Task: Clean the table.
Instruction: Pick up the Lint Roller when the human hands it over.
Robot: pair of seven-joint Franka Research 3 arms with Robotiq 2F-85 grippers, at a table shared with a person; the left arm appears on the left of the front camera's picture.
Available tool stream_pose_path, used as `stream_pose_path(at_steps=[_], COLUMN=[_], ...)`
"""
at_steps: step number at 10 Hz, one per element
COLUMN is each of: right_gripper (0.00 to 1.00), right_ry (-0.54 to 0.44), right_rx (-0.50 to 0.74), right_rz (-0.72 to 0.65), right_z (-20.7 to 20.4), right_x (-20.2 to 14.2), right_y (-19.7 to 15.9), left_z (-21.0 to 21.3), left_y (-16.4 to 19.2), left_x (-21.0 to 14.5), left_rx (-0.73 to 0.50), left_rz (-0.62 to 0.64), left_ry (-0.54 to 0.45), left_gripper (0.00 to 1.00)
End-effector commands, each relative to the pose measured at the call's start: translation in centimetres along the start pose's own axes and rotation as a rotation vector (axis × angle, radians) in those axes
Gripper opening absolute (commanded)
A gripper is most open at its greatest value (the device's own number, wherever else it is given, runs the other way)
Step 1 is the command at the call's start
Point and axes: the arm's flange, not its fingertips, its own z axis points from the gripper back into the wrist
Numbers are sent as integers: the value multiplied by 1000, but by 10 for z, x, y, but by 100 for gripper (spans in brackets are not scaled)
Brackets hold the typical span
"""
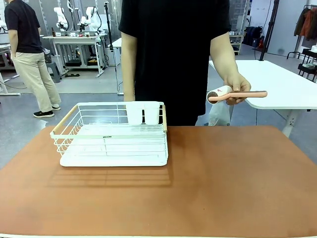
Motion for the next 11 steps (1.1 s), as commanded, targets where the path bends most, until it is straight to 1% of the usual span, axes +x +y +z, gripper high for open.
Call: stream_pose_path(at_steps=[1,4,5,6,7,8,9,10,11], right_gripper=[100,100,100,100,100,100,100,100,100], right_ry=[-2,0,-85,-97,-87,-78,-84,-131,-126], right_rx=[5,0,-69,-17,-30,-65,-94,-141,-197], right_rz=[12,0,-105,-254,-321,-385,-398,-445,-455], right_z=[-2,0,-12,-27,-43,-67,-91,-116,-138], right_x=[-3,0,-3,-10,-17,-22,-23,-18,-19], right_y=[0,0,18,45,67,89,109,125,131], left_z=[3,3,3,3,3,3,3,3,3], left_y=[-3,-3,-3,-3,-3,-3,-3,-3,-3], left_x=[-2,-2,-2,-2,-2,-2,-2,-2,-2], left_rx=[-4,-4,-4,-4,-4,-4,-4,-4,-4], left_rz=[-9,-9,-9,-9,-9,-9,-9,-9,-9], left_ry=[-1,-1,-1,-1,-1,-1,-1,-1,-1], left_gripper=[100,100,100,100,100,100,100,100,100])
